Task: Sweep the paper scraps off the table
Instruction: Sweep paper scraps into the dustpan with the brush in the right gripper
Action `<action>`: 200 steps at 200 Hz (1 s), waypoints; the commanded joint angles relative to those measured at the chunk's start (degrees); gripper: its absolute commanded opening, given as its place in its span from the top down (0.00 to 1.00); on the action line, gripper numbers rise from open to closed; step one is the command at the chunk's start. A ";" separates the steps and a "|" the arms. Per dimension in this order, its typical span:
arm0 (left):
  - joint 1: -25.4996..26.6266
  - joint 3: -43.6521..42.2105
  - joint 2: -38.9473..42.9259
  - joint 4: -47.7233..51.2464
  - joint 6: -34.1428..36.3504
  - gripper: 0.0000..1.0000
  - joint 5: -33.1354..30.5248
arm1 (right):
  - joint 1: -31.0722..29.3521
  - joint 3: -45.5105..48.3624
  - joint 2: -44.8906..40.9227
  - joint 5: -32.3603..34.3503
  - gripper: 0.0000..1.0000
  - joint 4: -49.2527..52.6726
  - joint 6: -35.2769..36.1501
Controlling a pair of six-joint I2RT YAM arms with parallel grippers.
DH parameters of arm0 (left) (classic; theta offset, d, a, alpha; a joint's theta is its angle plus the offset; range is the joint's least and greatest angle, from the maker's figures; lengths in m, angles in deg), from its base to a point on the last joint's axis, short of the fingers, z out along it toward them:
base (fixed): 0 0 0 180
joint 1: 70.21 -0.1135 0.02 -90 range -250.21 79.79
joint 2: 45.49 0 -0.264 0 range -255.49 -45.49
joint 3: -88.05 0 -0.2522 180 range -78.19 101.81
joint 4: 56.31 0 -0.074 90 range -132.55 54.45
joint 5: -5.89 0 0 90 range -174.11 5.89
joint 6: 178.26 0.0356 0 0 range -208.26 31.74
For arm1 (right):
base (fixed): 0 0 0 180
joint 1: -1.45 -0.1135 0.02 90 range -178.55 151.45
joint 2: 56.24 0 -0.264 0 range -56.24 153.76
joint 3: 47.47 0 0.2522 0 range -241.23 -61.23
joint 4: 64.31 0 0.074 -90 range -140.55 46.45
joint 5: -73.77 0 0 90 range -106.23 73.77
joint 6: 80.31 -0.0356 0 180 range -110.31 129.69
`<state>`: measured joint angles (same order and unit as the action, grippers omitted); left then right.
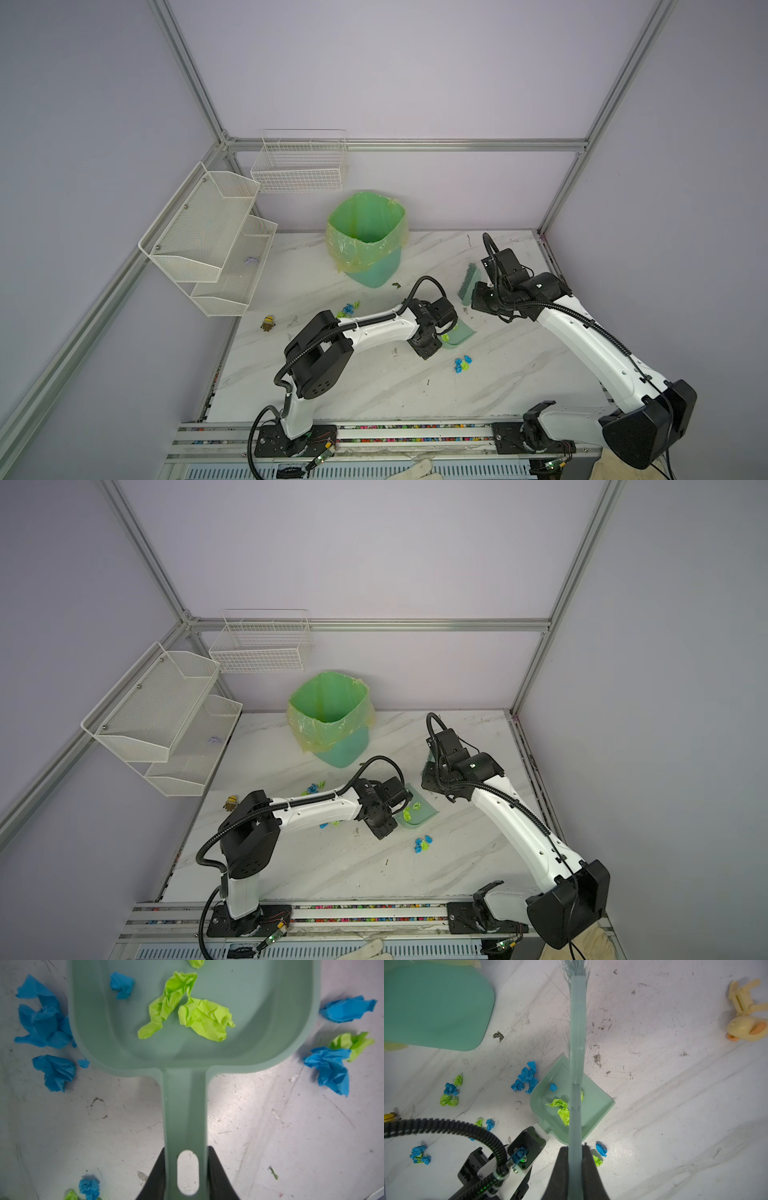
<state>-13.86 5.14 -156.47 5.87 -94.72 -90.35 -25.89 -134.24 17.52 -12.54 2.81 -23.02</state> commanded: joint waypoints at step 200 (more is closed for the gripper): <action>-1.60 3.56 1.95 -1.10 -2.61 1.00 -0.82 | -0.45 10.45 -8.93 -7.52 1.00 -5.80 -1.66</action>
<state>-14.77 5.14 -156.42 5.11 -96.31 -90.57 -26.37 -121.19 9.78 -26.77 -4.22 -22.25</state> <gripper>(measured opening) 0.237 0.112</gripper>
